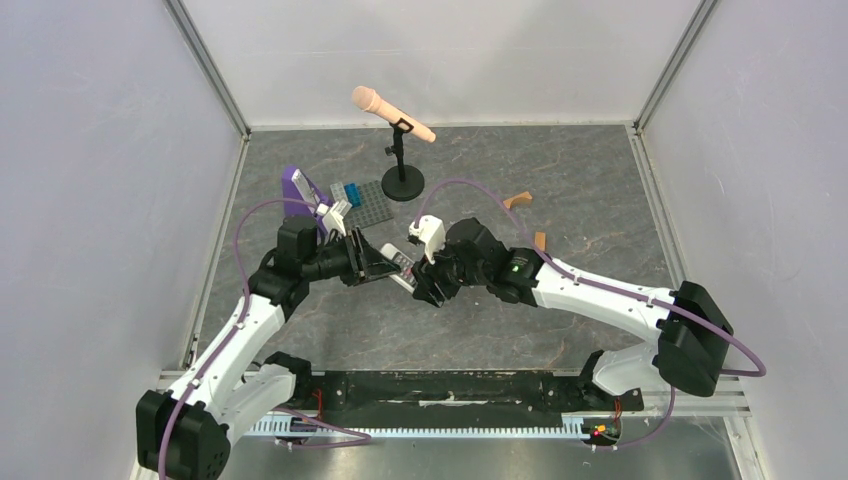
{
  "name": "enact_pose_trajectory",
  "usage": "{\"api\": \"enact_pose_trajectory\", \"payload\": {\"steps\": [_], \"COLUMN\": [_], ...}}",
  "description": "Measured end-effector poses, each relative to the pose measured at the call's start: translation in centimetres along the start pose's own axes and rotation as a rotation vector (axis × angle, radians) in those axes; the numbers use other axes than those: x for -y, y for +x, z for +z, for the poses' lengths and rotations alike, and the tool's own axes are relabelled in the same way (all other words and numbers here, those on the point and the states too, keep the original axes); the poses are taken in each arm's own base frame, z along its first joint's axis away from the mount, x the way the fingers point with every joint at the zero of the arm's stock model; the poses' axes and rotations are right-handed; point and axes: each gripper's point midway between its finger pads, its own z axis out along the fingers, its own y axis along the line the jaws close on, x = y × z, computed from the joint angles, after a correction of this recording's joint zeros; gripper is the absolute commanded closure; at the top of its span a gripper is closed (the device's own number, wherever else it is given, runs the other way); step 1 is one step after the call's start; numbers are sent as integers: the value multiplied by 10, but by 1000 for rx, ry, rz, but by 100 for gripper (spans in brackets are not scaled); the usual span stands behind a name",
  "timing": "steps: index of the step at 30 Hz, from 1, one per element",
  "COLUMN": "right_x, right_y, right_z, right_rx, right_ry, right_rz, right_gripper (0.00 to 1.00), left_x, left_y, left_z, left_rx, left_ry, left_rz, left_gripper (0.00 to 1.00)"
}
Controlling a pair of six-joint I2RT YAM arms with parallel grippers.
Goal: Load the batteries into the remote control
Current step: Adjust the remote control.
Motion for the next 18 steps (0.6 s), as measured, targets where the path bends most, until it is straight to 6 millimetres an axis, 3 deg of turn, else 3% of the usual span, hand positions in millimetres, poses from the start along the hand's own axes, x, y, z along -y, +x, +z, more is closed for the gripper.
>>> {"api": "enact_pose_trajectory", "payload": {"steps": [2,4,6,7,8,11,13,14,18], "right_x": [-1,-2,-3,-3,-2,-1,0,0,3], "right_y": [0,0,0,0,1,0,-4,-8,-43], "right_z": [0,0,0,0,0,-1,-4,-7,-38], "right_rx": [0,-1,-1,-1,-2,0,13,29,213], "right_ry": [-2,-5,-6,-6,-2,3,14,24,73], "right_rz": [-1,-3,-3,-3,-4,-6,3,9,29], "right_gripper": [70,70,69,67,62,25,7,2,2], "left_x": [0,0,1,1,3,5,6,8,17], "left_y": [-1,-1,-2,-2,-3,-5,-6,-8,-12], "left_z": [0,0,0,1,1,2,2,2,0], "left_rx": [4,6,10,11,14,25,29,34,56], "left_ry": [0,-1,-1,2,4,8,10,13,27], "left_rz": [-2,-6,-14,-20,-31,-65,-99,-115,-213], "left_gripper": [48,62,89,97,98,98,98,98,98]}}
